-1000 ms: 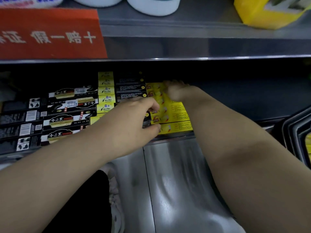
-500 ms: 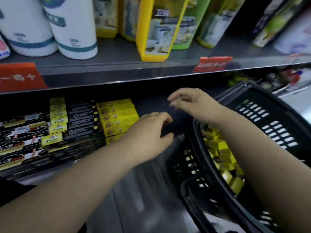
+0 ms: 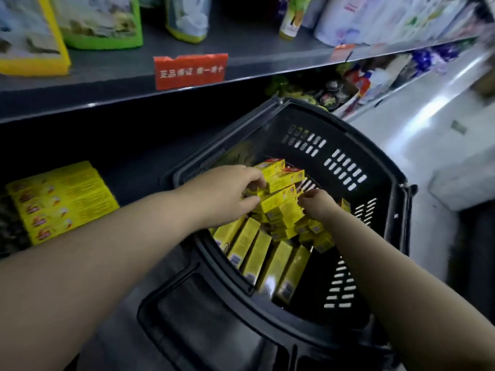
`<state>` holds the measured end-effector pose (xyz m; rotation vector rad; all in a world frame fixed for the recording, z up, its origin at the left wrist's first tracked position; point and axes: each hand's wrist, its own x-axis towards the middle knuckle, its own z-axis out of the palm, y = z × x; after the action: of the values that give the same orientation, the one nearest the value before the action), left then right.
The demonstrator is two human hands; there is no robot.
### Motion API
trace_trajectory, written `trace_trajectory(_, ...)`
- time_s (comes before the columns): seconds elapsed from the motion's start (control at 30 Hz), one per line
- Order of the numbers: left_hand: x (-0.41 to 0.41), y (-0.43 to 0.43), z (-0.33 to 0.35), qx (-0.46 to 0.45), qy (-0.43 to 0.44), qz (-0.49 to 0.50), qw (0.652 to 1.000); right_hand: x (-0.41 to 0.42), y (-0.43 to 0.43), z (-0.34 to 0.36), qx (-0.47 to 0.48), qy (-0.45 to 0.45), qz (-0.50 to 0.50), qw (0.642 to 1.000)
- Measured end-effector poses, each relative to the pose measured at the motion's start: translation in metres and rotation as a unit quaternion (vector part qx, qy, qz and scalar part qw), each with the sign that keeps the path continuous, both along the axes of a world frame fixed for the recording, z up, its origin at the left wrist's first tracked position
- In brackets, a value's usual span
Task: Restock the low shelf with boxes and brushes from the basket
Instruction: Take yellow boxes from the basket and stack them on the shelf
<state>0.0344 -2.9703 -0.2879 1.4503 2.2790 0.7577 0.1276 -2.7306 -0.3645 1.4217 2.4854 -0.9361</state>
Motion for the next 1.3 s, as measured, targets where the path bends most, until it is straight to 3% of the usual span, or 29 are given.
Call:
trace_trajectory(0.1,-0.004,0.016,-0.012,0.0,-0.032,0.007,0.999,-0.011,0.009,-0.026,0.013,-0.156,0.052,0.986)
trace_trajectory(0.17,-0.008,0.019,-0.021,0.003,-0.057,0.018,0.998,-0.022,0.009,-0.044,0.007,-0.193,0.068,0.979)
trace_trajectory(0.23,-0.01,0.02,-0.028,0.006,-0.069,0.022,0.997,-0.028,0.002,-0.056,0.014,-0.196,0.022,0.98)
trace_trajectory(0.4,-0.01,0.019,-0.03,0.003,-0.094,0.029,0.995,-0.028,-0.003,-0.066,-0.165,-0.014,-0.14,0.976)
trace_trajectory(0.6,0.005,0.01,-0.023,-0.009,-0.108,0.03,0.994,-0.016,-0.005,-0.038,-0.184,-0.022,-0.163,0.969)
trace_trajectory(0.83,0.026,0.002,-0.013,0.045,-0.201,0.062,0.977,-0.001,-0.012,-0.005,-0.208,-0.025,-0.169,0.963)
trace_trajectory(0.97,0.024,0.005,-0.012,0.059,-0.241,0.117,0.962,-0.003,-0.028,0.013,-0.267,0.127,-0.271,0.916)
trace_trajectory(1.1,0.016,0.017,-0.019,0.026,-0.306,0.164,0.937,-0.011,-0.073,0.03,-0.306,0.272,-0.207,0.889)
trace_trajectory(1.3,0.002,0.037,-0.029,0.073,-0.367,0.283,0.883,-0.015,-0.113,0.041,-0.32,0.23,0.037,0.918)
